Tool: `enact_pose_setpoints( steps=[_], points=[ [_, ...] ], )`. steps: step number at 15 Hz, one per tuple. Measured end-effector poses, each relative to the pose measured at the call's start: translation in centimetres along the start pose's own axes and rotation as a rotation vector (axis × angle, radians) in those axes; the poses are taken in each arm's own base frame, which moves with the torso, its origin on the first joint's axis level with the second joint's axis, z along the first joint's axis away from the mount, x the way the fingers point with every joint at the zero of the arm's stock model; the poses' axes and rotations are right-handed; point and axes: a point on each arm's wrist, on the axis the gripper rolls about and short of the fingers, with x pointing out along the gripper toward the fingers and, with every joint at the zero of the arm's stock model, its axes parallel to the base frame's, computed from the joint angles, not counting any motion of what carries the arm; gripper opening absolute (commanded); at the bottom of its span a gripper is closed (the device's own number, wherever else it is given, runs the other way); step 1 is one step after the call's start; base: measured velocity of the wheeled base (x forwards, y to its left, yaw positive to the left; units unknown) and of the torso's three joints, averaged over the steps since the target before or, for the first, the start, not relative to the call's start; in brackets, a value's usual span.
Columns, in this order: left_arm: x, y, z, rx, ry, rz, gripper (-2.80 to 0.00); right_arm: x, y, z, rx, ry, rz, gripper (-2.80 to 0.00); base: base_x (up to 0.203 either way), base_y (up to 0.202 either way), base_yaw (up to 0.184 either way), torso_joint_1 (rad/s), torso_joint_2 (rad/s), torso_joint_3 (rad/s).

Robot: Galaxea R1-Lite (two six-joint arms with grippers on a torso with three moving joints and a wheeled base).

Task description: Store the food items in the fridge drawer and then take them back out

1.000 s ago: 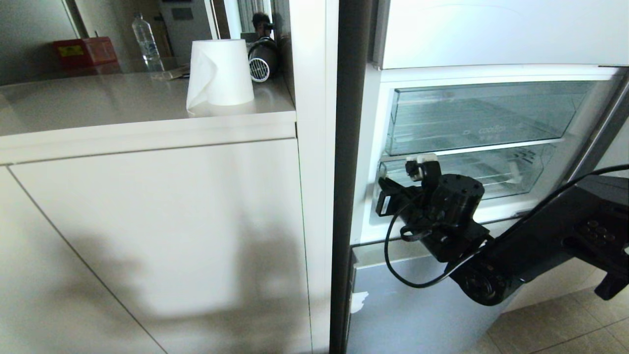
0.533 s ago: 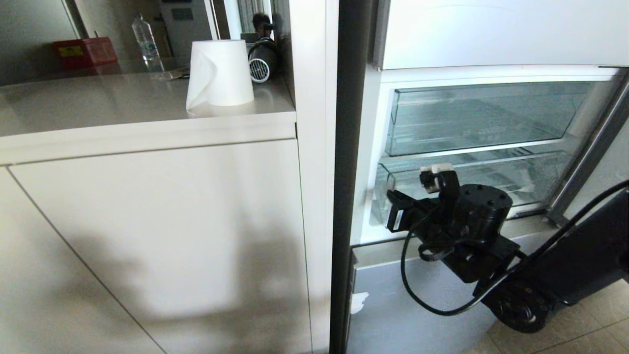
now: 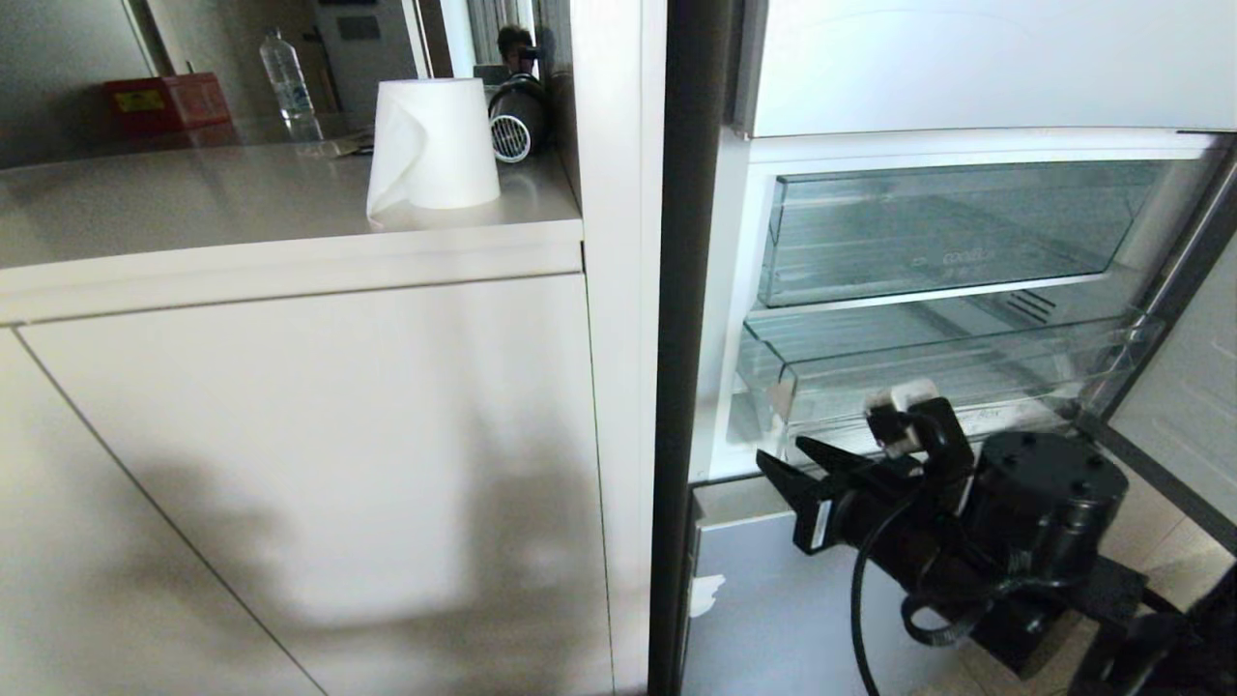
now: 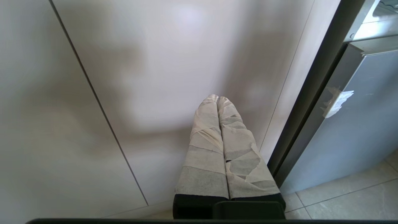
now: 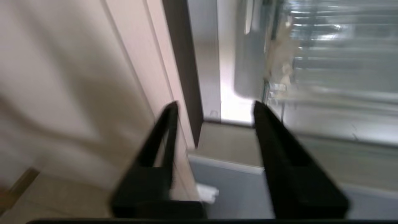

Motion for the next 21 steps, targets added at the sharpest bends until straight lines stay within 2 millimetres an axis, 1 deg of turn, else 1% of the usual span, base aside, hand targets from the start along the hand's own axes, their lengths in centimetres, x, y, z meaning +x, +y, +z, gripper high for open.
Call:
enact_pose_setpoints(
  steps=[1,3,5,6,7,9,10,11,13,15,18,21],
  points=[
    [0.0,0.0,0.0,0.000,0.000,0.000,-2.80,-1.2,0.3,0.2,-0.001,-0.004,0.013,0.00,0.000,0.000,0.000,0.000,0.00,0.000],
    [0.0,0.0,0.0,0.000,0.000,0.001,-2.80,-3.4,0.6,1.4,0.000,-0.039,0.002,0.00,0.000,0.000,0.000,0.000,0.00,0.000],
    [0.0,0.0,0.0,0.000,0.000,0.000,-2.80,-5.2,0.3,3.3,0.006,-0.078,-0.046,0.00,0.000,0.000,0.000,0.000,0.00,0.000],
    [0.0,0.0,0.0,0.000,0.000,0.001,-2.80,-5.7,-0.1,4.3,0.008,-0.077,-0.074,0.00,0.000,0.000,0.000,0.000,0.00,0.000],
    [0.0,0.0,0.0,0.000,0.000,0.001,-2.80,-6.0,-0.7,5.7,0.009,-0.066,-0.109,0.00,0.000,0.000,0.000,0.000,0.00,0.000],
    [0.0,0.0,0.0,0.000,0.000,0.001,-2.80,-6.0,-2.6,8.9,0.022,-0.033,-0.202,0.00,0.000,0.000,0.000,0.000,0.00,0.000],
    [0.0,0.0,0.0,0.000,0.000,0.001,-2.80,-5.9,-3.7,10.1,0.029,0.000,-0.240,0.00,0.000,0.000,0.000,0.000,0.00,0.000],
    [0.0,0.0,0.0,0.000,0.000,0.001,-2.80,-5.8,-4.6,10.8,0.031,0.043,-0.269,0.00,0.000,0.000,0.000,0.000,0.00,0.000],
    [0.0,0.0,0.0,0.000,0.000,0.001,-2.80,-4.5,-6.1,11.3,0.036,0.104,-0.316,0.00,0.000,0.000,0.000,0.000,0.00,0.000],
    [0.0,0.0,0.0,0.000,0.000,0.001,-2.80,-2.2,-7.6,11.8,0.047,0.110,-0.337,0.00,0.000,0.000,0.000,0.000,0.00,0.000],
    [0.0,0.0,0.0,0.000,0.000,0.000,-2.80,1.5,-9.3,12.5,0.053,0.106,-0.355,0.00,0.000,0.000,0.000,0.000,0.00,0.000],
    [0.0,0.0,0.0,0.000,0.000,0.000,-2.80,4.1,-10.4,12.3,0.052,0.182,-0.372,0.00,0.000,0.000,0.000,0.000,0.00,0.000]
  ],
)
